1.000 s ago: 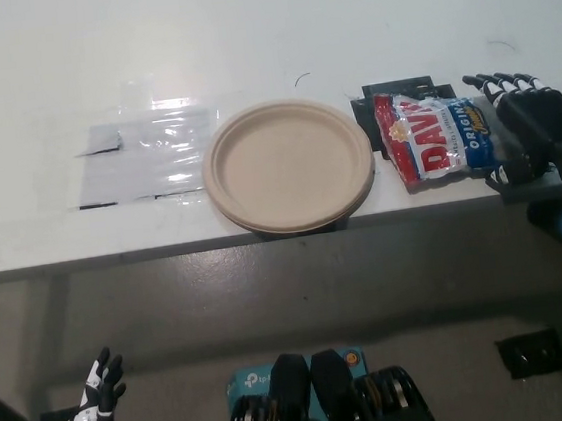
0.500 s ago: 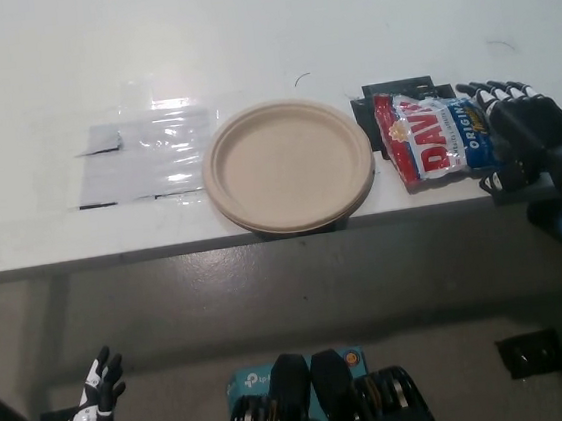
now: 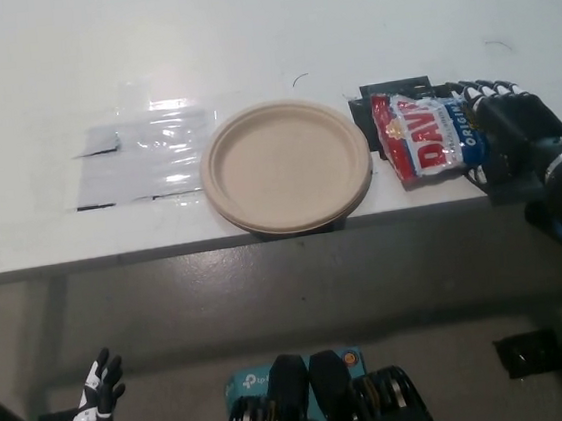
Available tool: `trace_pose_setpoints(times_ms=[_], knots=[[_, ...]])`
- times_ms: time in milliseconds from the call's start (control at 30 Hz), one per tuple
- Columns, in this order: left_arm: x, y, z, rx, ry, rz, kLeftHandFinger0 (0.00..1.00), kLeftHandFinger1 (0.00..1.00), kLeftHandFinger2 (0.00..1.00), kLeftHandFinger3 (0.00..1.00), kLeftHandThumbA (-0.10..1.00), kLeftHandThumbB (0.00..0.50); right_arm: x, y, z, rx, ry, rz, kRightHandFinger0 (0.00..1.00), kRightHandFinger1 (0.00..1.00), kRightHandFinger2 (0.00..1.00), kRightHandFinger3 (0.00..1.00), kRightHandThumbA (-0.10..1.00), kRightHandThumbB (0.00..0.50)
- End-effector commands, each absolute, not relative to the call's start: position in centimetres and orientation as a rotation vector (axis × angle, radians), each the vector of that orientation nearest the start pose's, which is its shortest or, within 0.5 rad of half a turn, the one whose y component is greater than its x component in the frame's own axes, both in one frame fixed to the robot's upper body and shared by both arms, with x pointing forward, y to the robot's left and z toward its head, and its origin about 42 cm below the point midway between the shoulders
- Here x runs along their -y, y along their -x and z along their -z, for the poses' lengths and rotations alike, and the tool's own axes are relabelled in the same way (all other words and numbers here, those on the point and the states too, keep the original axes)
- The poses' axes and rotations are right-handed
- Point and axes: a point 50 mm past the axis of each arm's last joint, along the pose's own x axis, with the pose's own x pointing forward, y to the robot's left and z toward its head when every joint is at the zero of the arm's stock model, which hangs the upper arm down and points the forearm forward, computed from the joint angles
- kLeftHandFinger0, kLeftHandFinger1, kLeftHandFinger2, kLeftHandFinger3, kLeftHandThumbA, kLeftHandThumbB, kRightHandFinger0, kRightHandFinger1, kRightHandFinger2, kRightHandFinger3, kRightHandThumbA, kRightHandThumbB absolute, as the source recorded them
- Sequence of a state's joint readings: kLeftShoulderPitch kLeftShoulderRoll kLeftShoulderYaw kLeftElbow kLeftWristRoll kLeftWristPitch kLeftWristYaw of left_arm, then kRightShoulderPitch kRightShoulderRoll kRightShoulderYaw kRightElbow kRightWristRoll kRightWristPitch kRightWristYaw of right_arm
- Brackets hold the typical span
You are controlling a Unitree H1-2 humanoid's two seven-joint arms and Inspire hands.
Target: The robot picks up a small bag of sunflower seeds on the right hand side and take it to the empty plate on the left hand side then pours some sunflower seeds on to the plate.
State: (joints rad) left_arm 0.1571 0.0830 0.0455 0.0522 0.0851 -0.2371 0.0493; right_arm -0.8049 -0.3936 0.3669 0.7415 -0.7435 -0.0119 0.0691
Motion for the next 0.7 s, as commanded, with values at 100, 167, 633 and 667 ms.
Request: trace_pose_setpoints(times_ms=[100,167,633,667], knots=[[-26.2,-22.2,-6.7,0.113,-0.156,-0.110,1.00,1.00,1.00,1.00,1.00,0.059,26.1,-55.7,-20.8,-0.099,1.500,-0.177,1.00,1.00,1.00,1.00,0.66,0.497],[-26.2,-22.2,-6.8,0.115,-0.150,-0.110,1.00,1.00,1.00,1.00,1.00,0.085,26.2,-55.6,-20.3,-0.090,1.593,-0.152,0.57,0.73,0.89,1.00,0.45,0.459],[-26.6,-22.3,-7.4,0.150,-0.127,-0.126,1.00,1.00,1.00,1.00,1.00,0.066,22.2,-55.2,-18.6,0.030,1.555,-0.230,0.00,0.08,0.28,0.32,-0.10,0.201],[-26.6,-22.2,-7.3,0.147,-0.115,-0.120,1.00,1.00,1.00,1.00,1.00,0.068,22.0,-55.1,-18.4,0.052,1.533,-0.222,0.00,0.15,0.53,0.47,-0.10,0.206]])
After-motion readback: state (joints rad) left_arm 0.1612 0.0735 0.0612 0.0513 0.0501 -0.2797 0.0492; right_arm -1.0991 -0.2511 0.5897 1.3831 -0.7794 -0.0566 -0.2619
